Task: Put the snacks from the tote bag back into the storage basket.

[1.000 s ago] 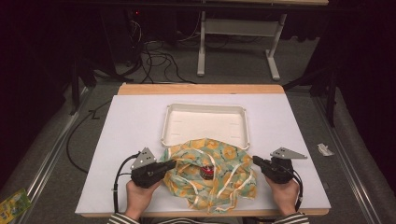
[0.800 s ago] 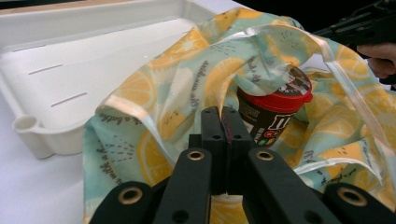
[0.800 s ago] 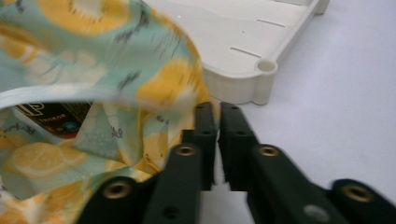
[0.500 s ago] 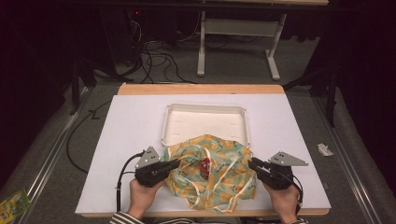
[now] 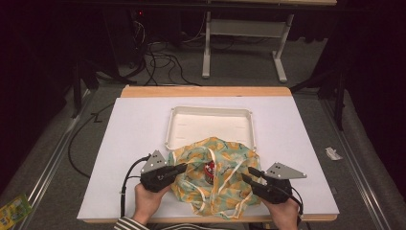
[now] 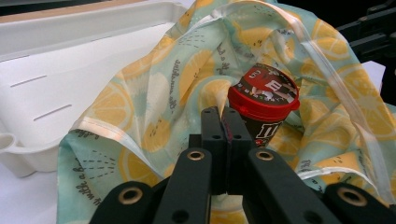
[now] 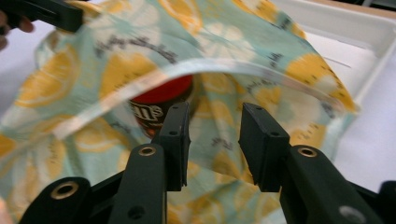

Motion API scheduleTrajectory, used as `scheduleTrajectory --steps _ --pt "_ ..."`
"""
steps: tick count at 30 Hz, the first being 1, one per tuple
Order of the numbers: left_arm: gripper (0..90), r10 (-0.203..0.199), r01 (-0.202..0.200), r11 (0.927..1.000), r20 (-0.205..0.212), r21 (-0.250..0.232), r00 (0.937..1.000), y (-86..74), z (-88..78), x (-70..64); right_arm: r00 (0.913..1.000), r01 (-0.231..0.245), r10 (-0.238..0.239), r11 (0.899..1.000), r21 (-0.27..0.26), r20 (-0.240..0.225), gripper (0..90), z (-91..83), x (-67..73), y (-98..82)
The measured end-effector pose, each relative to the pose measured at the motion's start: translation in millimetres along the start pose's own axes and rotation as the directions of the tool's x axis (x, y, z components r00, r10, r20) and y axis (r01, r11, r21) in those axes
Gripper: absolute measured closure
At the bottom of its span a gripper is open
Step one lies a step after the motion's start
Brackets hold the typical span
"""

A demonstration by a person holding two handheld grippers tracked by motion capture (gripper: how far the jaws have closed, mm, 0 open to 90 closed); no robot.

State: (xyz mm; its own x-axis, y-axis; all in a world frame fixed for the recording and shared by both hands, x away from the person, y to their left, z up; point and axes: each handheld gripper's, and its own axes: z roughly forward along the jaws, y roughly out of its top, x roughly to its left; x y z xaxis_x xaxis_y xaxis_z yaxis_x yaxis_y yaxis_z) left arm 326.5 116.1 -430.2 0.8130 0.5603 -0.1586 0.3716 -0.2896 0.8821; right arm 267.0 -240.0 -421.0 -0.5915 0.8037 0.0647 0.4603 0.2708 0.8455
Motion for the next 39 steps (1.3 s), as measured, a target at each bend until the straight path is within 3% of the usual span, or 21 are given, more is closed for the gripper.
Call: scheduleTrajectory --steps 5,17,27,35,39 --pt "90.0 0.003 -0.003 1.0 0.003 -0.001 1.0 0.5 1.1 -0.6 0.9993 0.034 -0.034 0.999 -0.025 -0.016 59.6 -0.8 12.0 11.6" --pt "90.0 0.002 -0.002 1.0 0.008 0.004 1.0 2.2 6.4 -0.6 0.9976 0.051 -0.055 0.995 -0.091 -0.043 46.8 7.2 25.9 42.9" --pt "90.0 0.004 -0.004 0.9998 0.019 0.022 0.9998 1.9 12.8 -2.1 0.9975 0.04 -0.043 0.998 -0.056 -0.056 38.4 32.4 27.7 57.5" --pt "90.0 0.007 -0.008 0.9994 0.022 0.034 0.9997 1.1 15.9 -3.4 0.9982 0.025 -0.025 1.0 0.009 -0.055 41.5 55.7 22.4 53.6" --pt "90.0 0.01 -0.011 0.9993 0.021 0.037 0.9997 0.8 16.1 -3.8 0.9984 0.024 -0.022 0.999 0.039 -0.053 55.5 63.8 20.6 47.5"
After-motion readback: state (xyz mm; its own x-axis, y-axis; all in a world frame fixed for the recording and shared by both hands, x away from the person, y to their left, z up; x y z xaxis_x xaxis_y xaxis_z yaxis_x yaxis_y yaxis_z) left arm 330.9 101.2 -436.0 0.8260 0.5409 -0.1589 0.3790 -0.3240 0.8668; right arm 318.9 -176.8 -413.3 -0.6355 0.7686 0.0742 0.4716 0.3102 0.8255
